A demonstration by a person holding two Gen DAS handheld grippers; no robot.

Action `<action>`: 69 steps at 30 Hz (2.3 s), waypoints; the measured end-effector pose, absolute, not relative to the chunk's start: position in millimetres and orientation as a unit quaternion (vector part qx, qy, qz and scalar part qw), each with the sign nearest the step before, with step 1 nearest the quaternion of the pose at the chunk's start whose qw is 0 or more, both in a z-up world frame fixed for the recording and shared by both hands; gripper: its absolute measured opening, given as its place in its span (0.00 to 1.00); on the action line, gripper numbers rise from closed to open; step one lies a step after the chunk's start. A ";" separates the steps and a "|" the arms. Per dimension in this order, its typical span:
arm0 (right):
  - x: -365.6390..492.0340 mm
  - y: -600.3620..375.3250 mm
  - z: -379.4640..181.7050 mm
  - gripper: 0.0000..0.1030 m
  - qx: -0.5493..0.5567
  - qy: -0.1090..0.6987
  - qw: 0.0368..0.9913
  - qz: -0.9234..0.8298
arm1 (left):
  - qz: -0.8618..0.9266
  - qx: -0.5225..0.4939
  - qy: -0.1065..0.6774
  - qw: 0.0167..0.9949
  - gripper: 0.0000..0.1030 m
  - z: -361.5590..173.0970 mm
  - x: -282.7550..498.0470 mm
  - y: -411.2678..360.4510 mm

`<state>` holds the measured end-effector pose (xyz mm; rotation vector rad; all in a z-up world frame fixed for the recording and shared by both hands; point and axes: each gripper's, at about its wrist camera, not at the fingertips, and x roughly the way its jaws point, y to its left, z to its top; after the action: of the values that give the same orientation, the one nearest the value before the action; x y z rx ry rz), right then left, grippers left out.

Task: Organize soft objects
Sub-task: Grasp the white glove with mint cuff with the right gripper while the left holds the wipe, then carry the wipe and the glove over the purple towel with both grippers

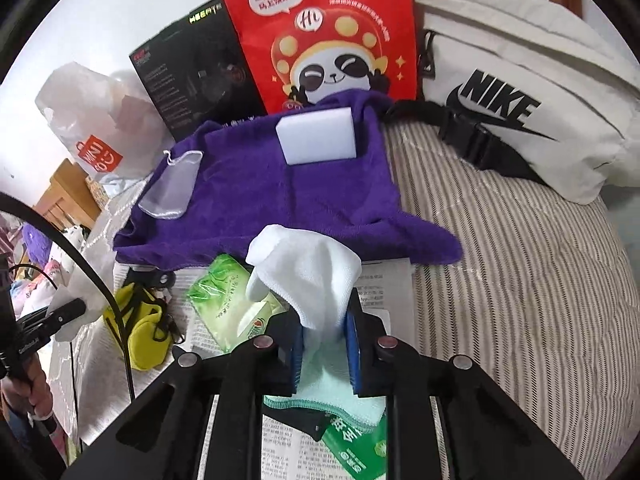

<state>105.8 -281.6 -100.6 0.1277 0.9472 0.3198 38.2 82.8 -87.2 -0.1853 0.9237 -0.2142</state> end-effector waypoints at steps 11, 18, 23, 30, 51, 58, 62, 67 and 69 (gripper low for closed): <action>101.4 -291.7 -81.1 0.17 0.063 0.439 0.884 0.150 | -0.105 -0.090 0.432 0.891 0.05 -71.5 45.6 78.9; 104.9 -290.5 -74.0 0.17 0.067 0.433 0.884 0.160 | -0.105 -0.090 0.428 0.893 0.05 -64.6 51.5 76.8; 111.5 -284.8 -68.8 0.17 0.067 0.430 0.885 0.166 | -0.103 -0.100 0.428 0.893 0.05 -63.5 57.0 77.2; 123.9 -274.6 -63.8 0.17 0.063 0.427 0.886 0.172 | -0.099 -0.094 0.426 0.894 0.05 -59.8 67.8 74.3; 173.5 -262.4 -67.5 0.17 0.050 0.429 0.887 0.161 | -0.088 -0.074 0.432 0.895 0.05 -55.4 120.9 61.6; 201.8 -255.6 -74.3 0.17 0.046 0.434 0.886 0.158 | -0.089 -0.072 0.438 0.892 0.05 -60.3 142.9 55.2; 215.3 -246.7 -76.8 0.17 0.025 0.428 0.889 0.162 | -0.092 -0.070 0.442 0.890 0.05 -63.5 150.4 50.9; 235.6 -236.0 -97.9 0.17 0.005 0.442 0.880 0.171 | -0.091 -0.072 0.449 0.886 0.05 -71.0 160.2 48.7; 239.5 -233.2 -107.6 0.17 0.001 0.447 0.878 0.174 | -0.092 -0.073 0.451 0.885 0.05 -73.9 163.5 48.8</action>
<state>239.5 -233.2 -107.6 0.0019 0.9315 0.3626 163.5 48.8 -73.9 -0.1513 0.9394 -0.1906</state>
